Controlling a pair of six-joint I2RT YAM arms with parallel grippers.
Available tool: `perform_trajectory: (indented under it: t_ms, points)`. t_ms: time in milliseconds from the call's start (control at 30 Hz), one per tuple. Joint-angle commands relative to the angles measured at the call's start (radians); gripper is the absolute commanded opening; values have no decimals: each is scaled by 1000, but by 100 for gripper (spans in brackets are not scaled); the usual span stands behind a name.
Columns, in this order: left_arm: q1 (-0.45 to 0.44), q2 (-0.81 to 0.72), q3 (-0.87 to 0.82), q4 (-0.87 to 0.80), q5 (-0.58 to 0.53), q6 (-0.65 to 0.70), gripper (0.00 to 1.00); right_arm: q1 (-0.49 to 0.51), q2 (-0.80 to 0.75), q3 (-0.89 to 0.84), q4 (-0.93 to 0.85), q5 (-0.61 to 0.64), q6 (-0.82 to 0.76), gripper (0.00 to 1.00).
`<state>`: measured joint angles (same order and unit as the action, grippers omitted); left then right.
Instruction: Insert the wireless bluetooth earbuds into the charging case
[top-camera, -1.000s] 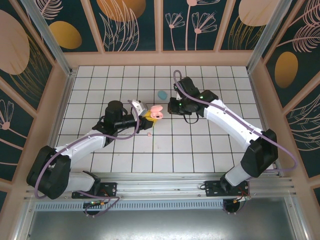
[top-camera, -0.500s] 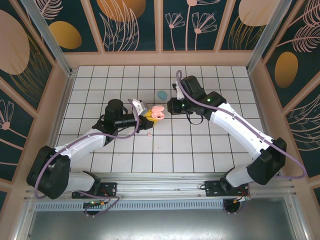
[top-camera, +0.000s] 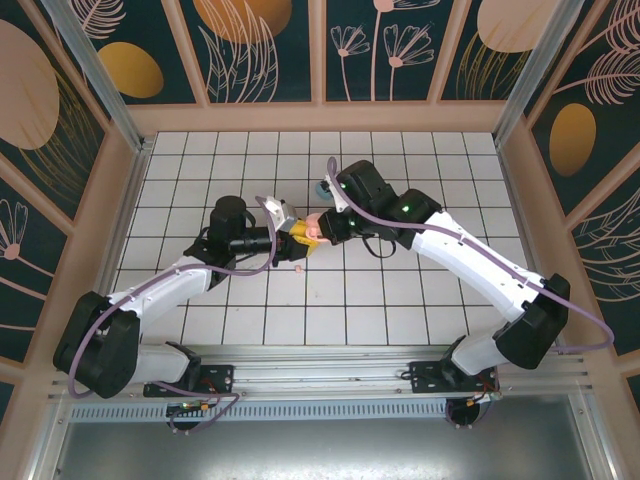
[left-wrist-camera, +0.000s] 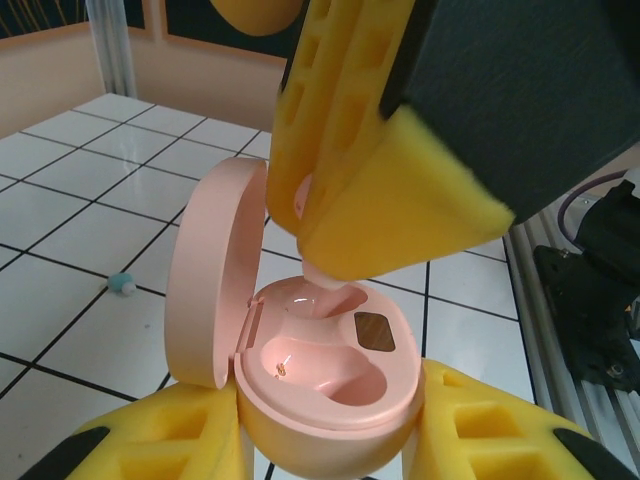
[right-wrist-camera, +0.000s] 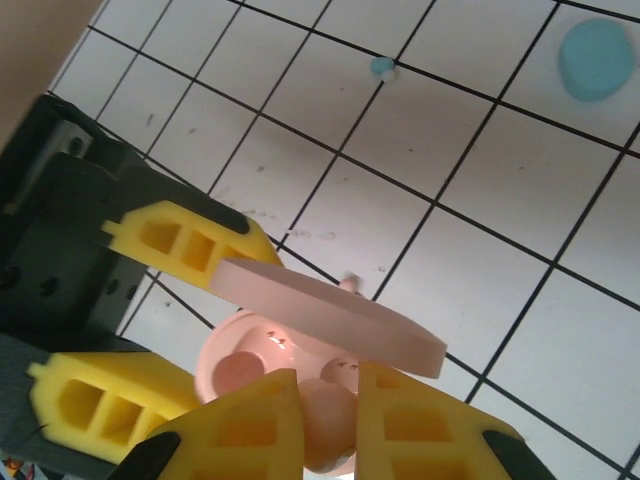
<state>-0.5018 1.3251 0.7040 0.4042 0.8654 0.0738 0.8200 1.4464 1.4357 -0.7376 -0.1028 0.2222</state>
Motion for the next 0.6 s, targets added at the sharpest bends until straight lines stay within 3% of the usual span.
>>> perform_trajectory:
  t_ms: [0,567]
  points:
    - [5,6,28,1,50,-16,8,2,7,31,-40,28,-51,1]
    - [6,-10,23,13,73,-46,8,-20,48,31,-79,-44,-147,1]
